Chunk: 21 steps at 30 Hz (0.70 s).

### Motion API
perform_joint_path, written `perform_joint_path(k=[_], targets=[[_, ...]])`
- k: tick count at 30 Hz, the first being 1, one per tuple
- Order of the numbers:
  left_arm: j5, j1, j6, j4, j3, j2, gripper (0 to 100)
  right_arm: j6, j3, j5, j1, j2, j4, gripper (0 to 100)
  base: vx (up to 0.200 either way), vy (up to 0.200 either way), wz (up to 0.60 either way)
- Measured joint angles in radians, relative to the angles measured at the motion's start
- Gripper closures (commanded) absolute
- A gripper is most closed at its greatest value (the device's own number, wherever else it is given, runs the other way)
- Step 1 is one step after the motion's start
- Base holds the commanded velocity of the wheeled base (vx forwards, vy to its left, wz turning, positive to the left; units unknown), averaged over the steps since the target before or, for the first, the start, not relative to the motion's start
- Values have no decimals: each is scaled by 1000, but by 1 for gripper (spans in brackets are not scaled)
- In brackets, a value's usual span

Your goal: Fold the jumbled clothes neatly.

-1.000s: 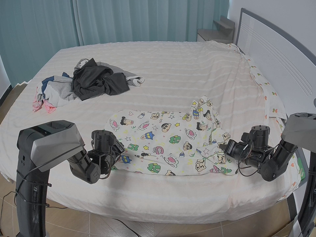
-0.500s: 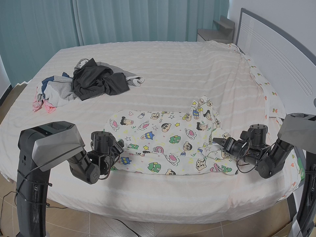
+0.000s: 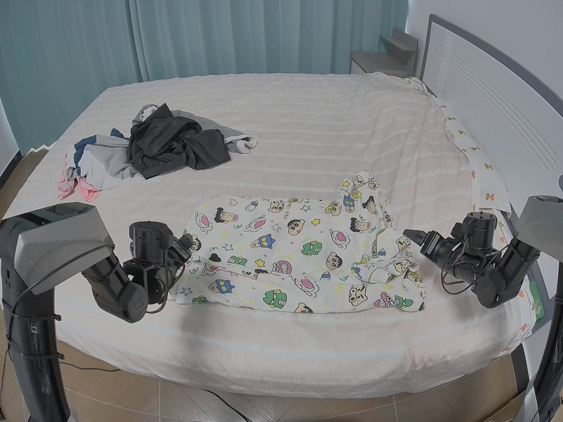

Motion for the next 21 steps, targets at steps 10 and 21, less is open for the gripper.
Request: perform_joint_path(k=[10,21], targets=[[-102,69,-43,-16,317,-266,0,193,103,-4,28,-154,131,0,0,0,0],[-246,85,-193,-19,732,-655,0,423,96,-9,145,-218,270,0,0,0,0]])
